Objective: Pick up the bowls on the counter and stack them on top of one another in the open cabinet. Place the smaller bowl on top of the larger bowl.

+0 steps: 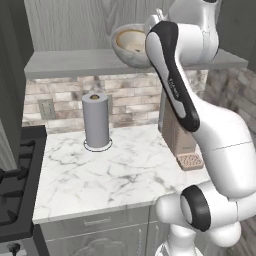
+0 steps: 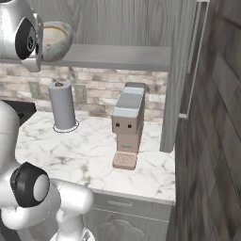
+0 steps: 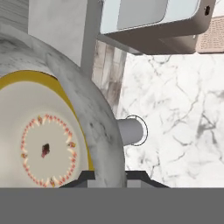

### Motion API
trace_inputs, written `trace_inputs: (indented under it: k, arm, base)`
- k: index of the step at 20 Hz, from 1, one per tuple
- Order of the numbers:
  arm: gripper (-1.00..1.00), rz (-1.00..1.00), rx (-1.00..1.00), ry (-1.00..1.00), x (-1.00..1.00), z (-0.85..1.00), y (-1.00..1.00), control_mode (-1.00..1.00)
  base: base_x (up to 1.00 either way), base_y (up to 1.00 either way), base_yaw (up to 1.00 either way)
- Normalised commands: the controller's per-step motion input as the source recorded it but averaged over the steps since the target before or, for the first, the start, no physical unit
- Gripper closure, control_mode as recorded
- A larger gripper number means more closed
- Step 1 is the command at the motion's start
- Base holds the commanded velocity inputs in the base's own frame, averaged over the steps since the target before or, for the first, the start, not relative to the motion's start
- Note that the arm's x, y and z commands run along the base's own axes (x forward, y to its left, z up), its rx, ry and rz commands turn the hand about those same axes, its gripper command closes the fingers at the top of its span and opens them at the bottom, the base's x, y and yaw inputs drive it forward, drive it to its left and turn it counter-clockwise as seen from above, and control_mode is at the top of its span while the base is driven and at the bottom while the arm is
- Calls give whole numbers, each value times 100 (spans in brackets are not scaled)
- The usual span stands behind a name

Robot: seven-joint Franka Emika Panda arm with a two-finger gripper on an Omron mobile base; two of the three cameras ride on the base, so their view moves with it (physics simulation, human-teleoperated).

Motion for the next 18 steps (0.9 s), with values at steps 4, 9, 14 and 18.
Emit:
trace_inputs:
  k: [4, 9, 14, 18]
  arm:
    - [100, -4, 0, 1, 61, 0, 0, -100]
    - [100, -3, 0, 2, 61, 0, 0, -100]
    - [100, -3, 0, 1, 59, 0, -2, -100]
    - [100, -2, 0, 0, 56, 0, -2, -100]
  base:
    - [0, 0, 0]
    - [0, 0, 0]
    - [0, 0, 0]
    - [0, 0, 0]
